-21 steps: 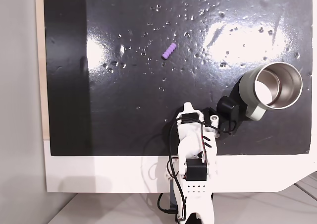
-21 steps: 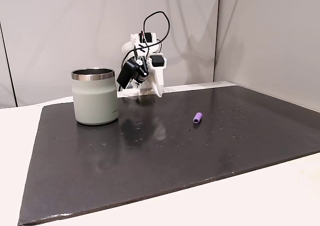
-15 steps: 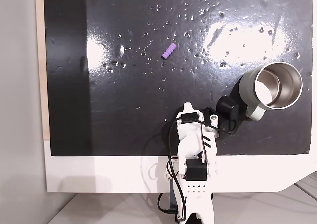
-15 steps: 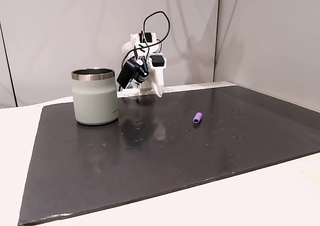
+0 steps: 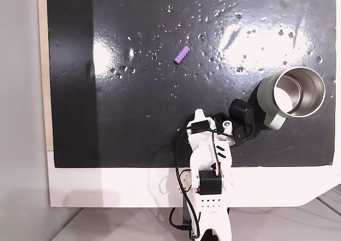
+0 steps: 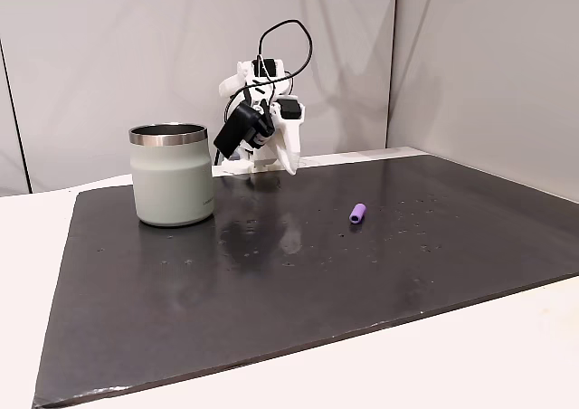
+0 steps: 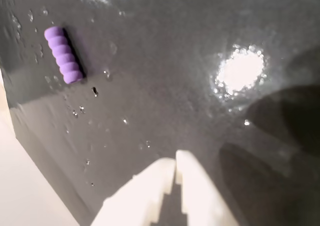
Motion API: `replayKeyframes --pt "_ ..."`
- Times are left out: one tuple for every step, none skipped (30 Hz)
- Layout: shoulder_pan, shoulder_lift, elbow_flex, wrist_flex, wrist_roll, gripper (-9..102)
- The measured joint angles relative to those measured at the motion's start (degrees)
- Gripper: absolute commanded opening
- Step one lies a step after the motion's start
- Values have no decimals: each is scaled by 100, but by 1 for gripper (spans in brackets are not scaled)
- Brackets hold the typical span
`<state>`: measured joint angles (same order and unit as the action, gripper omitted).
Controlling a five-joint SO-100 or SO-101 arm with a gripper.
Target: Grasp a pengrip and put it in the cup.
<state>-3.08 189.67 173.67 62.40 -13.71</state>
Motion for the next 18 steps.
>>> replayKeyframes --pt "0 0 -105 0 -88 0" --pt "-9 0 -246 0 -158 0" --pt "-9 0 -396 0 -211 0" --pt "-9 -18 -536 0 -246 0" --pt "-26 -70 -668 0 -281 0" --pt "-79 -141 -800 0 -299 0" --pt "-132 -237 -923 0 -325 0" --pt "-176 -378 -1055 0 -343 0" --pt "-220 -545 -1187 0 -343 0" --pt "-255 -738 -1318 -9 -360 0" --pt "-308 -993 -1468 -44 -404 0" --pt "-369 -1274 -1617 -105 -422 0" --pt "-448 -1582 -1767 -167 -439 0" --pt "-501 -1916 -1934 -246 -439 0" --pt "-545 -2268 -2109 -316 -448 0" --pt "-545 -2619 -2285 -387 -448 0" --pt "-545 -2988 -2461 -448 -466 0" --pt "-527 -3357 -2654 -510 -483 0"
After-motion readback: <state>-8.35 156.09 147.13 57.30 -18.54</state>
